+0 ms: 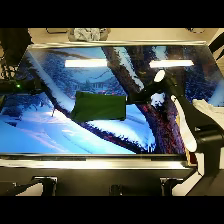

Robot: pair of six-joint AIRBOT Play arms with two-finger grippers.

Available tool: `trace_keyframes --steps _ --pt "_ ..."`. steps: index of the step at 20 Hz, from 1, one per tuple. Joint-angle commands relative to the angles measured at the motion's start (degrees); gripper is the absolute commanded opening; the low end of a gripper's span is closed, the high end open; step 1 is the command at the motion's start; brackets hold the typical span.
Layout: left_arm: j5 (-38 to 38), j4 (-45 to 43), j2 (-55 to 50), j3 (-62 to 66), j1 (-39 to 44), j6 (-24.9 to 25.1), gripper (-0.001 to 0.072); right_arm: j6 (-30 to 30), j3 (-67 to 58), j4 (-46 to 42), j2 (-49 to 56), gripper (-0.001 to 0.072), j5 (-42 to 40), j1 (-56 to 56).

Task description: Fold the shirts.

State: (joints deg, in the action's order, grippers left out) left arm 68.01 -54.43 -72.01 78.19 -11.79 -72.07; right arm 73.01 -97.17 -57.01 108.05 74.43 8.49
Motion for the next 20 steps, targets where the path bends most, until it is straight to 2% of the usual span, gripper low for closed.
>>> trace_keyframes --steps 1,2,6,8,9,10,11,13,15,17,20 --pt "-0.5 0.0 0.0 0.0 0.2 0.1 0.0024 -1.9 0.5 10.1 5.6 0.0668 -2.9 0.7" --pt "-0.5 0.0 0.0 0.0 0.2 0.1 0.0024 -1.8 0.5 10.7 6.3 0.0579 -4.0 1.0" --pt "-0.5 0.3 0.0 0.0 0.2 0.1 0.0024 -1.9 0.5 10.7 6.4 0.0544 -4.1 1.0" --pt "-0.5 0.5 0.0 0.0 0.2 0.1 0.0024 -2.7 0.5 11.0 6.7 0.0446 -4.5 1.1" --pt "-0.4 0.5 0.0 0.0 0.2 0.1 0.0024 -3.8 0.5 12.3 7.1 0.0340 -4.4 1.1" --pt "-0.4 0.5 0.0 0.0 0.2 0.1 0.0024 -5.5 0.5 14.5 7.5 0.0111 -4.5 1.1" --pt "-0.4 0.5 0.0 0.0 0.2 0.1 0.0024 -6.7 0.5 16.5 7.6 0.0042 -4.8 1.0" --pt "-0.4 0.5 0.0 0.0 0.2 0.1 0.0024 -11.1 -0.4 20.1 6.9 0.0038 -4.1 0.3" --pt "-0.5 0.5 0.0 0.0 0.2 0.1 0.0024 -12.4 -2.0 20.8 3.9 0.0038 -1.8 -2.3" --pt "-0.5 0.5 0.0 0.0 0.2 0.1 0.0024 -12.2 -4.2 18.5 -0.8 0.0038 1.9 -6.6" --pt "-0.5 0.5 0.0 0.0 0.2 0.1 0.0024 -7.8 -6.6 13.8 -9.2 0.0038 6.1 -15.8"
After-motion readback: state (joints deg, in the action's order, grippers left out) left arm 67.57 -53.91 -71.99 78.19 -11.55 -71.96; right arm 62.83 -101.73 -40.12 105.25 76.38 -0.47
